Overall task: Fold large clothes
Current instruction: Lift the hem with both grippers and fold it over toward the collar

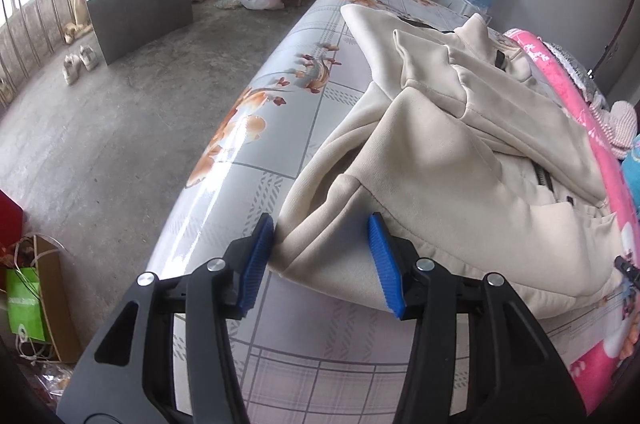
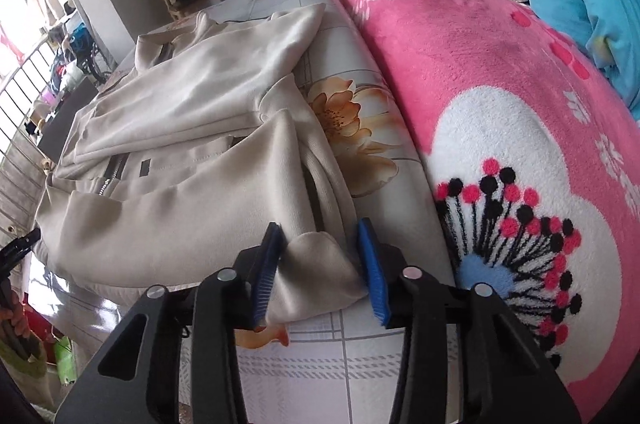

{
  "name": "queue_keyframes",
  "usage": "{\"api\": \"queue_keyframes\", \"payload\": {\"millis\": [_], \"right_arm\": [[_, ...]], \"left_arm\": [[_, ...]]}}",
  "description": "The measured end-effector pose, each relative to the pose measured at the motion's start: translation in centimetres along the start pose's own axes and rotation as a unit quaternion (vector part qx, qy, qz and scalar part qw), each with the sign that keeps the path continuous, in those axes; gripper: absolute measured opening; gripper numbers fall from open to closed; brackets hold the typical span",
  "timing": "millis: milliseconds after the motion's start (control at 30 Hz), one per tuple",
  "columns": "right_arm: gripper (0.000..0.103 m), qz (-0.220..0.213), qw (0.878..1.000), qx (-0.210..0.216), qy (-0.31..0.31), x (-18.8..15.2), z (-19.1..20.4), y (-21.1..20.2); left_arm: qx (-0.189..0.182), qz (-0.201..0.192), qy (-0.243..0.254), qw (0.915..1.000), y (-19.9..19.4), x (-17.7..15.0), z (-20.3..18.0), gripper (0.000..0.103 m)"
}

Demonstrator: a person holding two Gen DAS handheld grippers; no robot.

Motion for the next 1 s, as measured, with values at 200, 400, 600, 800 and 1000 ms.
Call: {"api": "queue_keyframes", "payload": {"millis": [200,400,600,800,1000], "right_arm": [[0.014,-0.030,0.999,0.021,-0.005,0.8,0.9,-2.1],[0.013,-0.058,0.998,0.022,-0.019,0.2,1.1,-5.6],[0.018,-0.037,0.998,0.040,-0.013,-3.7,-0.5,-6.0],[0.040,-0.051,0.998,0.001,0.026,-3.9,-3.1,-7.6],[0.049,-0.066,0.998,0.011,-0.022,-1.0,0.8,-8.8]], "left_arm": [[0.022,-0.029,0.033,0.9988,-1.8,0.2,-0.9,0.011],[-0.028,-0.053,0.038,0.9975,-7.6,-0.9,-1.2,0.009],[-0.071,-0.018,-0.029,0.9969,-8.3,-5.4,1.9,0.010],[-0.090,-0.002,-0.084,0.9924,-6.1,-6.6,4.5,0.017],[-0.081,-0.044,-0.021,0.9955,-8.1,-3.1,1.8,0.020]]}}
Point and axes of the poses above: each gripper's, at about its wrist camera, not at the fingertips, and y roughly the way its jaws point, z to its left, x to its top, the point moved 9 cm from there along y, roughly the way its jaws point, and after that the axes turned 11 degrees about z, right-handed, at the moved point
